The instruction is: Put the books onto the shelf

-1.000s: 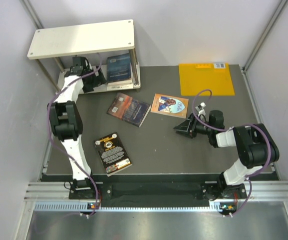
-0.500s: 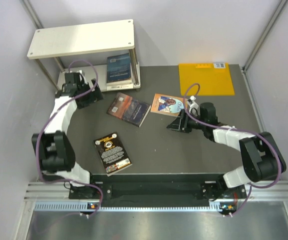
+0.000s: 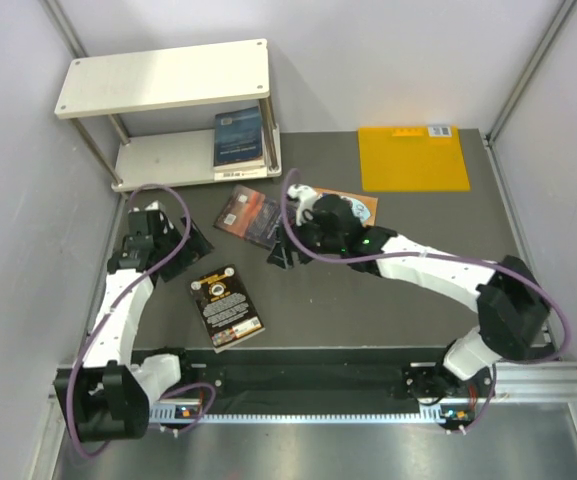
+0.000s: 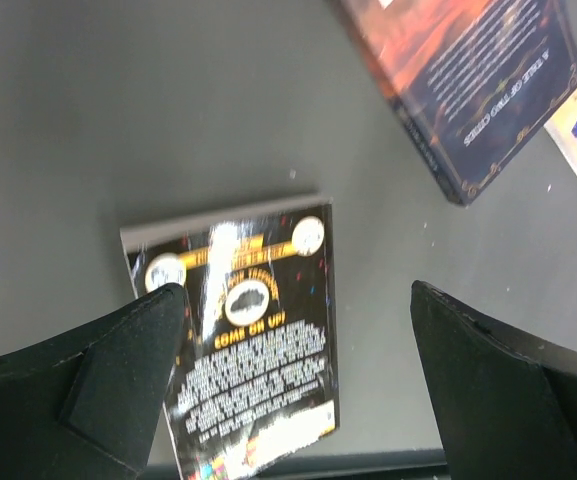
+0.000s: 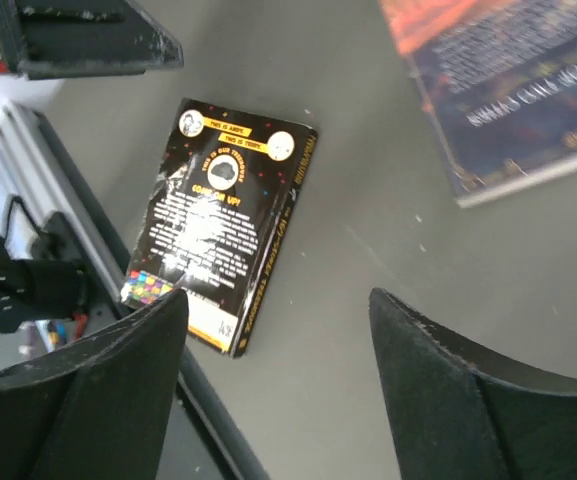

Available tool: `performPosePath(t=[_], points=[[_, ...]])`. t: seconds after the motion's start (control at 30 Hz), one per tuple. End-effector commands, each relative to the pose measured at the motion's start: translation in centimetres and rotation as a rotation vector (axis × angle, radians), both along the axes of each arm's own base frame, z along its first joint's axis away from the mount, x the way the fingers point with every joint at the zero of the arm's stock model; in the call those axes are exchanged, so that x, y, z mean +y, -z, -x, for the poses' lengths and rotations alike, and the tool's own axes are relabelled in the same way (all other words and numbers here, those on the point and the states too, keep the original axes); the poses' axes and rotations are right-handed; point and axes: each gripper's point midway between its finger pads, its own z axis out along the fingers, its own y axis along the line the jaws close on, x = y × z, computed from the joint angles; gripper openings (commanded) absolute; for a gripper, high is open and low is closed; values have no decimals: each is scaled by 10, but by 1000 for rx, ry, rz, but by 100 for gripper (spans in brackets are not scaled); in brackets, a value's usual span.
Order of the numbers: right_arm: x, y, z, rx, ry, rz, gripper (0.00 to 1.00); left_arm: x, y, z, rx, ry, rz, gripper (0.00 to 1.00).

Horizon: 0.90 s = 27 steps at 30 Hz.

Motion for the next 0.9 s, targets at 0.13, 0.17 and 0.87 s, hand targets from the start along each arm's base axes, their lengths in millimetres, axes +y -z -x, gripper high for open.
performPosePath(t=[0.13, 0.17, 0.87], points=[[75, 22, 24, -48, -187, 187, 34, 8, 2, 33, 27, -109, -6, 99], [84, 38, 31, -5, -234, 202, 0, 9, -2, 34, 21, -115, -10, 99], [131, 102, 54, 316, -307, 290, 0, 14, 42, 92, 319, -271, 1, 99]])
